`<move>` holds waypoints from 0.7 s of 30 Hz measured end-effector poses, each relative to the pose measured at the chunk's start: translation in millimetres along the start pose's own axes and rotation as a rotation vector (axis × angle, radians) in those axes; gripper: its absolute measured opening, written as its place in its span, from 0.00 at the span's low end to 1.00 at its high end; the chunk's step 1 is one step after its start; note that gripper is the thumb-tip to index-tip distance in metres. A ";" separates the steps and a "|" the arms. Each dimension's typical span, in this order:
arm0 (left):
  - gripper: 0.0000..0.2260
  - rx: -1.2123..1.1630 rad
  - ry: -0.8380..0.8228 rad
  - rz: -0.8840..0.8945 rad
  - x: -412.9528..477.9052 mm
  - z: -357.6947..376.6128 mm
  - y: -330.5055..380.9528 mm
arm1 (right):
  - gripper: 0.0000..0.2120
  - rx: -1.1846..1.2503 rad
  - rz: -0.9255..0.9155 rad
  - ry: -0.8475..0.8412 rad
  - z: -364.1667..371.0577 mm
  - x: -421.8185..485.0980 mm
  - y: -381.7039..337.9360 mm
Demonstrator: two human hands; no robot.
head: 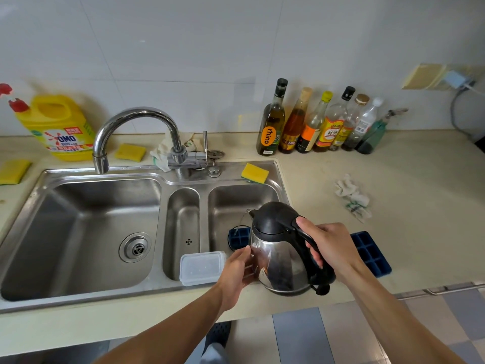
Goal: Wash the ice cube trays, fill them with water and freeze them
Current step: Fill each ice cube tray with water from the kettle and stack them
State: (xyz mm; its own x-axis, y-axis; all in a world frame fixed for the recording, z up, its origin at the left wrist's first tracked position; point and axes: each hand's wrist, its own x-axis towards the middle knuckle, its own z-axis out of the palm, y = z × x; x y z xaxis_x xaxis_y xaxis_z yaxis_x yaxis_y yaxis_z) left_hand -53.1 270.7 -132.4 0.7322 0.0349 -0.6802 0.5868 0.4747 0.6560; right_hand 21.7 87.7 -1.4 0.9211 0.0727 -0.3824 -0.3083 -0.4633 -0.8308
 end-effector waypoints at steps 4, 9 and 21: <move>0.18 0.009 -0.009 -0.005 -0.9 1.1 2.1 | 0.27 0.005 0.008 0.005 -1.0 0.9 1.3; 0.18 0.012 -0.009 -0.009 -0.5 2.0 2.8 | 0.26 0.007 0.011 0.007 -1.7 2.5 2.5; 0.18 0.038 -0.029 0.000 -2.0 10.4 3.4 | 0.27 0.021 0.030 0.029 -10.2 0.1 3.1</move>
State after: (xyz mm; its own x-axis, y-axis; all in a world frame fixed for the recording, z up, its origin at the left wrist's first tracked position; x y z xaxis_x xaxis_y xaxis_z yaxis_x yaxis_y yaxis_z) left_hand -49.0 263.1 -125.4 0.7418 0.0096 -0.6706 0.5988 0.4409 0.6687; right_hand 23.2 77.3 0.0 0.9178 0.0328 -0.3956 -0.3406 -0.4466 -0.8274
